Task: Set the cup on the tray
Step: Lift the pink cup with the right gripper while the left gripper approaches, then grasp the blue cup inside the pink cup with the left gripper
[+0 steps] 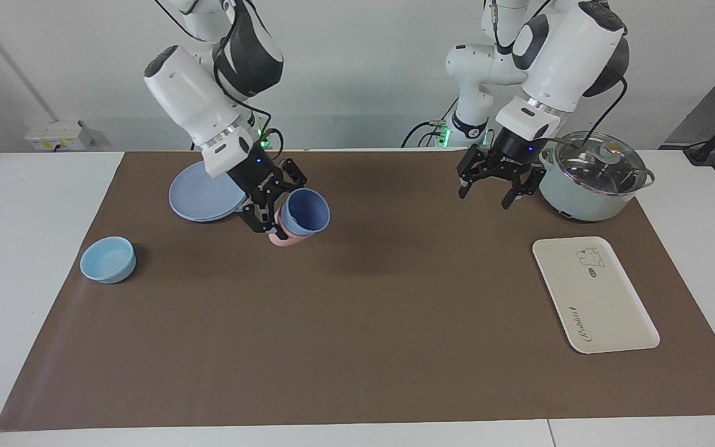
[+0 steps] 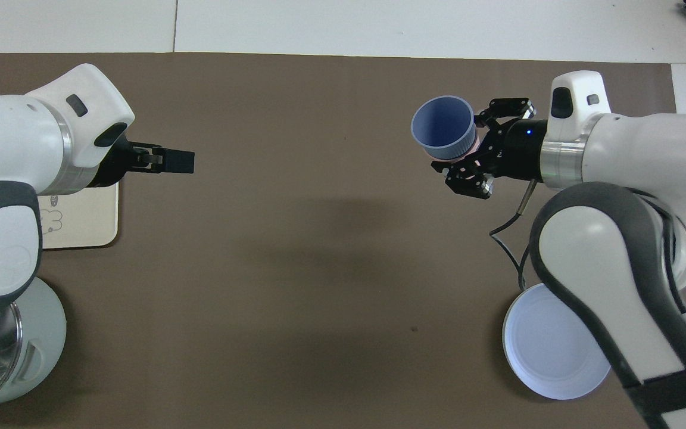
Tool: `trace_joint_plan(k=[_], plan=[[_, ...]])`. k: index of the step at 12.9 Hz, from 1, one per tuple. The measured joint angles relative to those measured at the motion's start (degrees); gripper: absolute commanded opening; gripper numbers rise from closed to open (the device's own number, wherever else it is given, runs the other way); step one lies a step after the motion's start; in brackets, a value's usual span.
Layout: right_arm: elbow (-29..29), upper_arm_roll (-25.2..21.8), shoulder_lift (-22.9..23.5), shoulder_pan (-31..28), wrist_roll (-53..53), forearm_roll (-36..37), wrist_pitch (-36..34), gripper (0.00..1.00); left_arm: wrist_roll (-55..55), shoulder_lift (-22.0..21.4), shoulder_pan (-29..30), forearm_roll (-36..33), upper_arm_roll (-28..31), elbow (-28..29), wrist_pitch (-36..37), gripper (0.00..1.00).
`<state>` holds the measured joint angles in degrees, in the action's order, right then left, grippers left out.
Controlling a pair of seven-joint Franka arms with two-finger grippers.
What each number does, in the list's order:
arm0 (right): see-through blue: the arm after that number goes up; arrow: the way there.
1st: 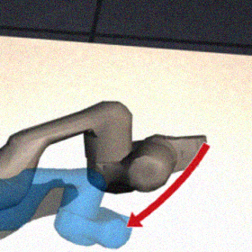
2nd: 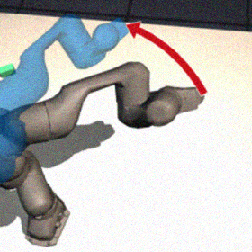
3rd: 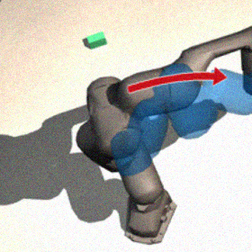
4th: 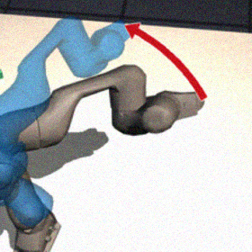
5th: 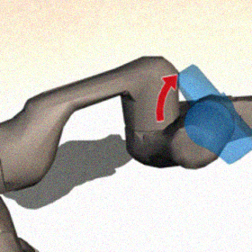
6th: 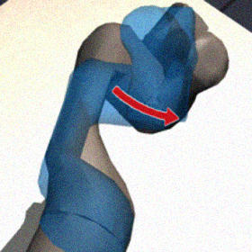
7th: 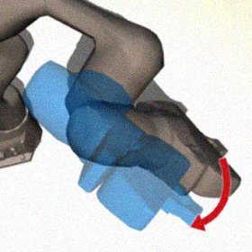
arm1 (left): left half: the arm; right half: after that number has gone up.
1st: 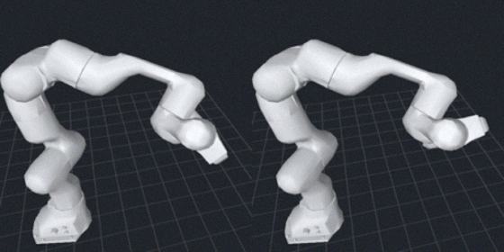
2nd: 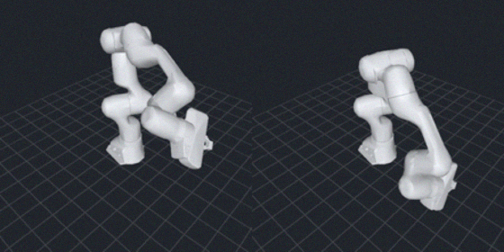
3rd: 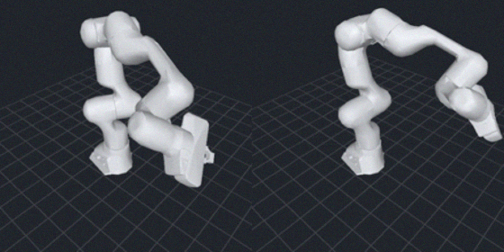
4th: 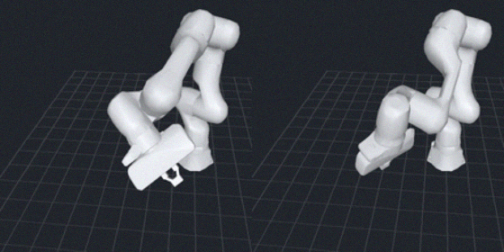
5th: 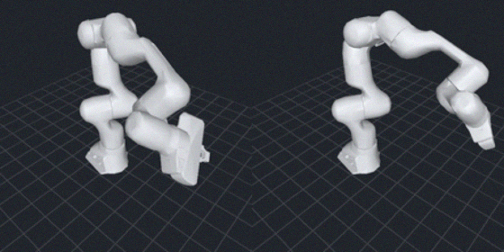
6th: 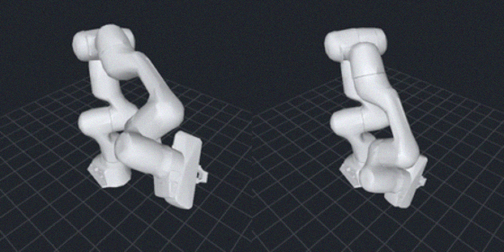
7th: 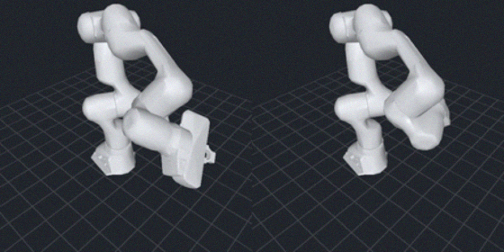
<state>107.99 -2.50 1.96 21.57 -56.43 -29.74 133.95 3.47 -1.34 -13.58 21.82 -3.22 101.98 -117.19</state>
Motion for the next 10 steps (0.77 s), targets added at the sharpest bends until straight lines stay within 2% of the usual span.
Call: trace_joint_plan(k=[2, 5, 7, 10], plan=[[-0.2, 0.0, 0.0, 3.7, 6.6, 7.0, 0.1, 0.00, 0.0, 0.9, -1.4, 9.7, 0.0, 0.9, -3.5, 1.00], [-0.8, 0.1, 0.0, 8.9, 16.8, 15.3, 0.1, 0.00, 0.1, 5.2, -5.8, 20.6, 0.0, 1.5, -12.4, 1.00], [-0.9, 0.1, 0.0, 10.7, 19.2, 16.9, 0.1, 0.00, 0.1, 7.6, -8.4, 24.0, 0.0, 1.4, -17.1, 1.00], [-0.9, 0.1, 0.0, 11.1, 19.3, 17.1, 0.1, 0.00, 0.1, 8.0, -9.3, 24.5, 0.0, 1.3, -16.8, 1.00]])
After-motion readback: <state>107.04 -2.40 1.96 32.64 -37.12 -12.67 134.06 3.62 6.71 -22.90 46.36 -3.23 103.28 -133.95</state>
